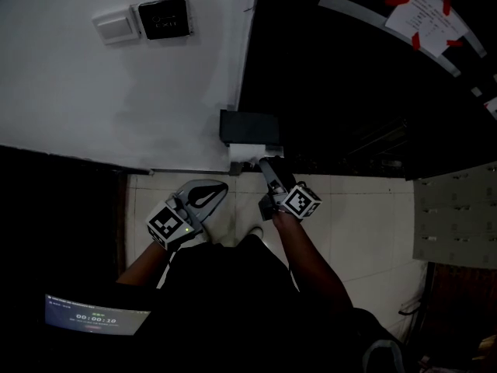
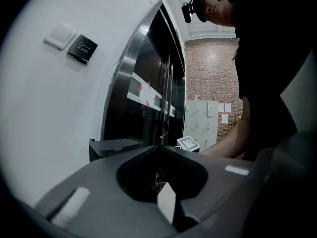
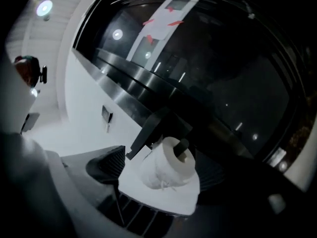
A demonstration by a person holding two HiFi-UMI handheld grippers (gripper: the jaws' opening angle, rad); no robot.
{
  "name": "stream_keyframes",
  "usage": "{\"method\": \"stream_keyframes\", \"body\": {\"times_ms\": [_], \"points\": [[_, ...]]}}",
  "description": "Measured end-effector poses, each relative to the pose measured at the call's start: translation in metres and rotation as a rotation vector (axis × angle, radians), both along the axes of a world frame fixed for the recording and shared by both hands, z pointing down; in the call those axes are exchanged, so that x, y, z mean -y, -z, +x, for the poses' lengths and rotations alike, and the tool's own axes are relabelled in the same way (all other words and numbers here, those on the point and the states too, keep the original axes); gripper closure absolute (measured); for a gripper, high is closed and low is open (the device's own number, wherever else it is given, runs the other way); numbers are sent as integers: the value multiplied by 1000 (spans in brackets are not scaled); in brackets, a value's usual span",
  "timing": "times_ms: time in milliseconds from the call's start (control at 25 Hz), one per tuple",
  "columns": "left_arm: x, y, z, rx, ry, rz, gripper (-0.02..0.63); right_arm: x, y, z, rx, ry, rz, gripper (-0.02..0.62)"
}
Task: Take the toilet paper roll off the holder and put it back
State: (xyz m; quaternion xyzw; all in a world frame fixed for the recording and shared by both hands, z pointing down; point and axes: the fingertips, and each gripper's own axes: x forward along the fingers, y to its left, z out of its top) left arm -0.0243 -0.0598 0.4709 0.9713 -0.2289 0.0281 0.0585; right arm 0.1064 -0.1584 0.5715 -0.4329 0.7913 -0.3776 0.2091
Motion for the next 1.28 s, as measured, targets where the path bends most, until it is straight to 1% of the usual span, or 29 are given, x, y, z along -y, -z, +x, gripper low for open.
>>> {"method": "stream_keyframes", "body": {"times_ms": [80, 160, 240, 320, 400, 480, 560, 640, 680, 720, 800, 880, 960, 1200, 1280], "points": [[0, 0, 2, 0, -1, -5, 601, -1, 13, -2, -128, 49, 75, 155], [0, 1, 4, 1, -3, -14, 601, -5, 27, -8, -277, 109, 165, 155], [1, 1, 4, 6, -8, 0, 601, -12, 44, -18, -412, 175, 263, 155], [3, 0, 3, 9, -3, 2, 601, -20, 60, -30, -512, 237, 358, 155], [6, 2, 0, 9, 9, -13, 601, -28, 75, -40, -568, 284, 435, 155], [9, 4, -3, 10, 15, -9, 601, -34, 88, -47, -576, 314, 482, 156], [12, 3, -4, 6, 16, 17, 601, -41, 98, -55, -578, 350, 510, 156], [13, 4, -4, 3, 17, 21, 601, -51, 105, -66, -604, 398, 536, 165], [13, 6, -4, 3, 18, 14, 601, -56, 107, -72, -611, 422, 548, 203], [13, 8, -3, 4, 19, 6, 601, -62, 109, -76, -611, 444, 562, 259], [13, 8, -2, 5, 18, 7, 601, -71, 112, -83, -599, 475, 589, 397], [14, 8, -1, 5, 16, 6, 601, -76, 113, -86, -581, 479, 604, 519], [14, 7, 0, 2, 17, 6, 601, -79, 113, -84, -569, 472, 601, 592], [16, 6, 3, 0, 11, 24, 601, -84, 113, -85, -567, 487, 591, 595], [16, 8, 4, 2, 10, 9, 601, -86, 115, -86, -559, 492, 597, 595]]}}
